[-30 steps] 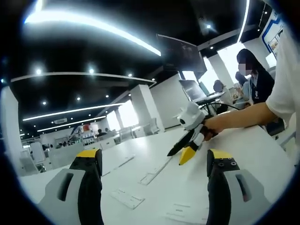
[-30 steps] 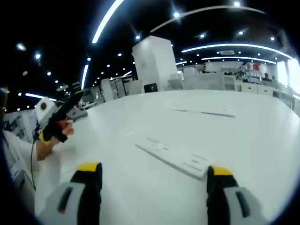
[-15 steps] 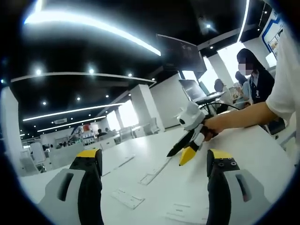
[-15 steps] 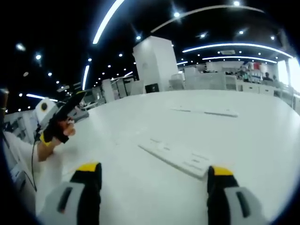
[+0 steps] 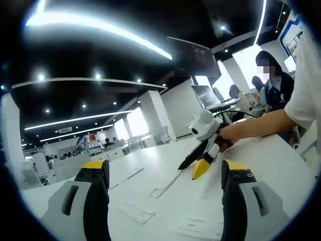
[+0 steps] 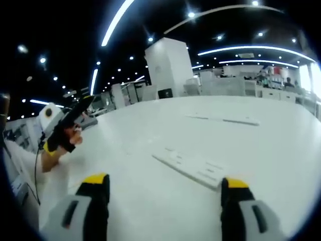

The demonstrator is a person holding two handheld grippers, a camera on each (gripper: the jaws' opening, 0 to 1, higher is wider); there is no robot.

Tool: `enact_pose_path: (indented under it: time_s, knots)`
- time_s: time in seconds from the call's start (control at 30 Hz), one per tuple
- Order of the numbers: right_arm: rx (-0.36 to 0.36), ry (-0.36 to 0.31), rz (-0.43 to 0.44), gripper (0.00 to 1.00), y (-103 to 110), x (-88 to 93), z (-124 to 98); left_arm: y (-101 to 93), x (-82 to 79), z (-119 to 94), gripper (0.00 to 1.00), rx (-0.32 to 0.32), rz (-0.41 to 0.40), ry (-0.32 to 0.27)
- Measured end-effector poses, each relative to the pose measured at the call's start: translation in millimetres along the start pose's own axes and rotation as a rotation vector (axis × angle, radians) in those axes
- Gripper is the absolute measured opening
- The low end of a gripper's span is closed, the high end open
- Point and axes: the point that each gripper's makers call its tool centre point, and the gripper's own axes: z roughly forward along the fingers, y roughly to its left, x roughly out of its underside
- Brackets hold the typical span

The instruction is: Locate the socket holder cover, grip the socket holder cover, clip it into the socket holder slot.

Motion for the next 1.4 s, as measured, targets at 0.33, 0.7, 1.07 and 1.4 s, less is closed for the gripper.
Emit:
enact_pose_path:
  time_s: [0.33, 0.7, 1.07, 1.4]
  knots:
    - [0.01, 0.007, -0.014, 0.92, -2.6, 0.2, 0.6, 0.4, -0.6, -0.1, 0.91, -0.002, 0.004, 0.0]
    - [0.024, 0.007, -0.021, 0.93, -2.2, 2.4, -0.2, 1.0, -1.7, 0.4, 0.91, -0.003, 0.009, 0.0]
    - [0.007, -0.017, 0.003, 0.93, -3.4, -3.4, -1.2, 2.0, 5.7, 1.7, 0.91, 0.019, -0.105, 0.024]
    - [-0.005, -0.019, 0.012, 0.93, 1.6, -1.3, -0.9, 0.4, 6.0, 0.8, 0.91, 0.029, -0.19, 0.024]
